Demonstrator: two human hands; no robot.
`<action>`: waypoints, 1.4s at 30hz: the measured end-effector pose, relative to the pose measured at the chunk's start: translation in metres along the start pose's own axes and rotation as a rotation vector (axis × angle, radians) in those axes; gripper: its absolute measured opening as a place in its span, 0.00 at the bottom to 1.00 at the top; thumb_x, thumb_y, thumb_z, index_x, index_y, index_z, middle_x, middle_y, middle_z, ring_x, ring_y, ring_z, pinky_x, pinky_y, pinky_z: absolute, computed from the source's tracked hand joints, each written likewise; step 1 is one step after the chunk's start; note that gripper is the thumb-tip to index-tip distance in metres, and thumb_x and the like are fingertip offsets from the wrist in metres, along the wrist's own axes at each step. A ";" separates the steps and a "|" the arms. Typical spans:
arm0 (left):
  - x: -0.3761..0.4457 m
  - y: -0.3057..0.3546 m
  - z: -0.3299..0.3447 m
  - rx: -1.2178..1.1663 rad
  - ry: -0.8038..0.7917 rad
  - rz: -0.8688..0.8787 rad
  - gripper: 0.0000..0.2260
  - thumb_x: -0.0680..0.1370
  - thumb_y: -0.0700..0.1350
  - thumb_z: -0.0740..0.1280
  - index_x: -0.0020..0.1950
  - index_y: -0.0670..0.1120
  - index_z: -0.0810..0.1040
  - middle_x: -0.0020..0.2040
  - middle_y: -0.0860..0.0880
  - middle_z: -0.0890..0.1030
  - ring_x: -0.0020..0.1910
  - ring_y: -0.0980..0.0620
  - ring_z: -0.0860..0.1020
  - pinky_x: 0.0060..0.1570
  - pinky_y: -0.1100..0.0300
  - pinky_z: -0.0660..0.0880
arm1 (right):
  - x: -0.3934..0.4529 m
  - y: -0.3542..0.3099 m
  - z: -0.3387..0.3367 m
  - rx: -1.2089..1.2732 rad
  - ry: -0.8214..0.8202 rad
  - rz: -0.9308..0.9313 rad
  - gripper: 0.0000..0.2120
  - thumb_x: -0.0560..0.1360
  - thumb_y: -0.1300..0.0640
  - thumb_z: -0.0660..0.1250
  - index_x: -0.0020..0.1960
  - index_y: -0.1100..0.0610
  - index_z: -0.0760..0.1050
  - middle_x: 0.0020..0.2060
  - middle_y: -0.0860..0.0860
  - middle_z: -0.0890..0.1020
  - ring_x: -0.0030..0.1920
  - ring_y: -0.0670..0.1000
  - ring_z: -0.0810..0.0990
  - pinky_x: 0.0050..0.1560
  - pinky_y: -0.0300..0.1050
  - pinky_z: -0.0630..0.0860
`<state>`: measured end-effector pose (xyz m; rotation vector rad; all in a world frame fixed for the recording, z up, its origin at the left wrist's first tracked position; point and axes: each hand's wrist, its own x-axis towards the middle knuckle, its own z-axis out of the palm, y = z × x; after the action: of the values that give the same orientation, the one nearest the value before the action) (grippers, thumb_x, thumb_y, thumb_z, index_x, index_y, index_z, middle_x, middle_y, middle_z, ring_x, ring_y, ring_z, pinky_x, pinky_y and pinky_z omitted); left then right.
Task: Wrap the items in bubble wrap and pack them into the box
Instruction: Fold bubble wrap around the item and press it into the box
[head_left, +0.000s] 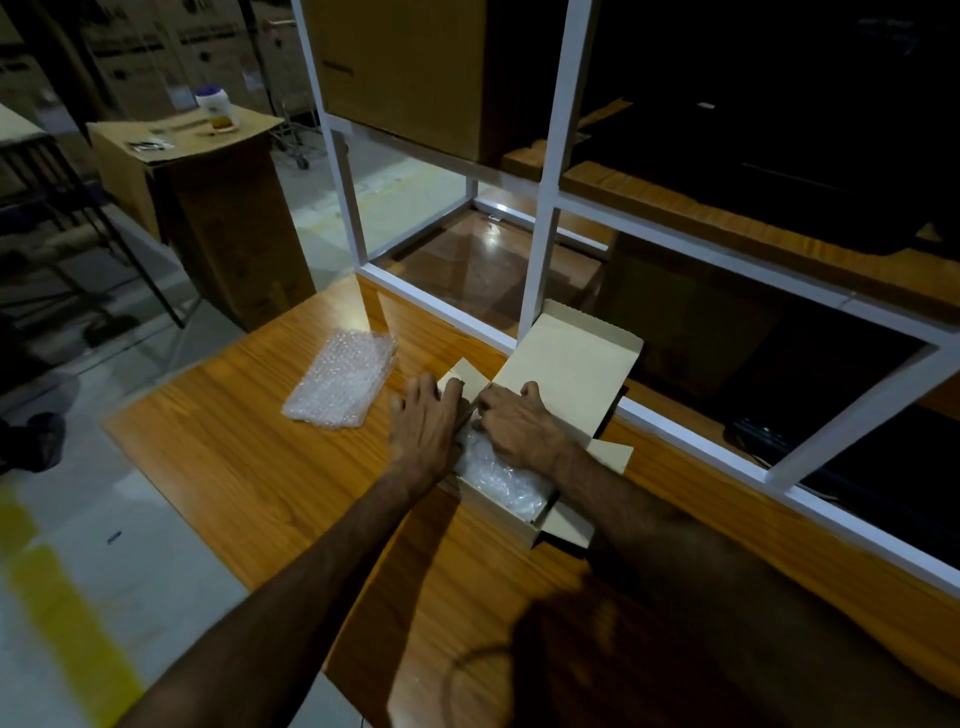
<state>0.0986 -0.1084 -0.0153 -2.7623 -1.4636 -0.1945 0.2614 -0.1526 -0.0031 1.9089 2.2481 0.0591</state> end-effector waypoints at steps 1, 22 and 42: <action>-0.001 0.001 -0.001 0.019 -0.005 -0.014 0.34 0.73 0.56 0.75 0.74 0.51 0.64 0.66 0.43 0.67 0.62 0.44 0.67 0.60 0.48 0.67 | 0.000 -0.001 0.000 -0.008 -0.008 0.003 0.14 0.79 0.52 0.65 0.64 0.51 0.79 0.67 0.53 0.72 0.70 0.53 0.68 0.67 0.62 0.64; -0.028 0.008 0.002 -0.389 -0.013 -0.737 0.62 0.60 0.52 0.85 0.82 0.55 0.47 0.74 0.34 0.63 0.71 0.33 0.66 0.65 0.38 0.69 | -0.011 0.000 -0.002 -0.051 -0.041 -0.049 0.21 0.79 0.53 0.66 0.72 0.49 0.75 0.73 0.52 0.72 0.73 0.52 0.68 0.74 0.66 0.59; -0.035 0.014 0.004 -0.500 -0.032 -0.907 0.51 0.64 0.50 0.82 0.78 0.55 0.54 0.73 0.36 0.65 0.71 0.34 0.66 0.68 0.38 0.67 | -0.033 -0.049 0.020 0.111 0.134 -0.002 0.28 0.84 0.41 0.47 0.55 0.51 0.84 0.60 0.52 0.83 0.64 0.57 0.78 0.65 0.66 0.67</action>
<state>0.0909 -0.1447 -0.0227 -2.1151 -2.8909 -0.5760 0.2225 -0.1947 -0.0259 2.0147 2.3858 0.0656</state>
